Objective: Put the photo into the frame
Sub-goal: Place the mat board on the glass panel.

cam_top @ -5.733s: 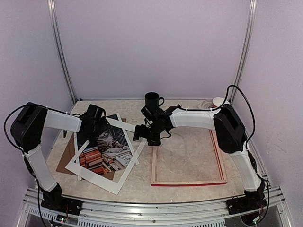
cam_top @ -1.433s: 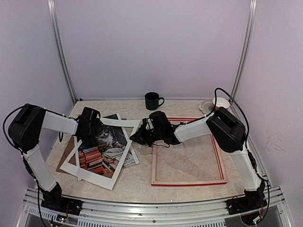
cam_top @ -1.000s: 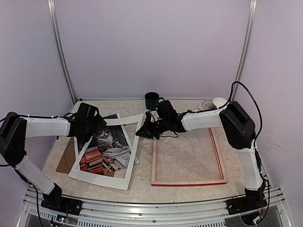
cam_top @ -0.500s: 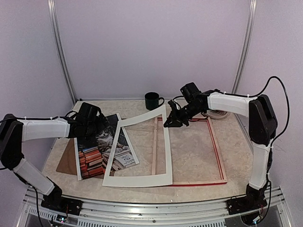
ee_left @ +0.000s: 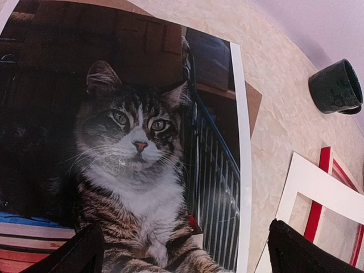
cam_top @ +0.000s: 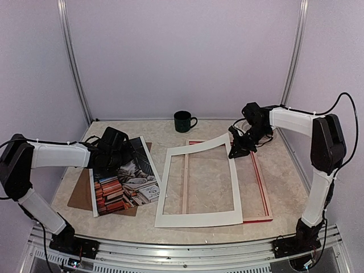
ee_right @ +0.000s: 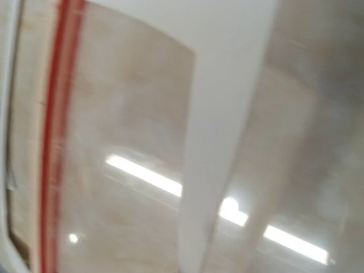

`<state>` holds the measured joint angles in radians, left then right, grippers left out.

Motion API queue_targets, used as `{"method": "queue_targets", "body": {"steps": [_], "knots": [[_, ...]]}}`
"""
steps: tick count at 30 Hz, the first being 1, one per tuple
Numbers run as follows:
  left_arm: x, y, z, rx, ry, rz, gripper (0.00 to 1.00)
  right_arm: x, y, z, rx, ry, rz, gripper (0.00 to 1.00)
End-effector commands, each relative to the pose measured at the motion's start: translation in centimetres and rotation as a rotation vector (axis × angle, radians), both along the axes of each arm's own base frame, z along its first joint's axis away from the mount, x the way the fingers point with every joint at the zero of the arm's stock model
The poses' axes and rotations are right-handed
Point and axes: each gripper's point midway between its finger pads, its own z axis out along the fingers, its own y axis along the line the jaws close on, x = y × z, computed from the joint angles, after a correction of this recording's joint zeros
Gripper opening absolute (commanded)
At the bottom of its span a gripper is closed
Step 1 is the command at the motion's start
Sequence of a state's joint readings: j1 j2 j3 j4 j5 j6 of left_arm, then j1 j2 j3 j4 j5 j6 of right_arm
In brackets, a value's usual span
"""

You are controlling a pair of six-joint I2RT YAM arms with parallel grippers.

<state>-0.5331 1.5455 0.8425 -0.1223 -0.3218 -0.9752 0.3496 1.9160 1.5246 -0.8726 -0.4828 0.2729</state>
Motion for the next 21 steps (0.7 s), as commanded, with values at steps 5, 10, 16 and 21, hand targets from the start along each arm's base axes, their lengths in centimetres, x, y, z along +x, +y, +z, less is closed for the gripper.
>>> {"method": "queue_targets", "body": {"steps": [5,10,16,21], "knots": [[0.3,-1.7,0.5,0.006,-0.023,-0.035,0.99,0.8,-5.7,-1.1,-0.158,-0.027,-0.018,0.06],[0.2,-2.0,0.3,0.009,-0.022,-0.042,0.99,1.7,-7.3,-1.8,-0.227,-0.029,-0.038,0.06],[0.1,-2.3,0.2,0.012,-0.018,-0.048,0.99,2.9,-9.5,-2.0,-0.312,-0.048,-0.061,0.07],[0.0,-2.6,0.1,0.015,-0.016,-0.053,0.99,3.5,-11.3,-2.3,-0.356,-0.061,-0.083,0.07]]}}
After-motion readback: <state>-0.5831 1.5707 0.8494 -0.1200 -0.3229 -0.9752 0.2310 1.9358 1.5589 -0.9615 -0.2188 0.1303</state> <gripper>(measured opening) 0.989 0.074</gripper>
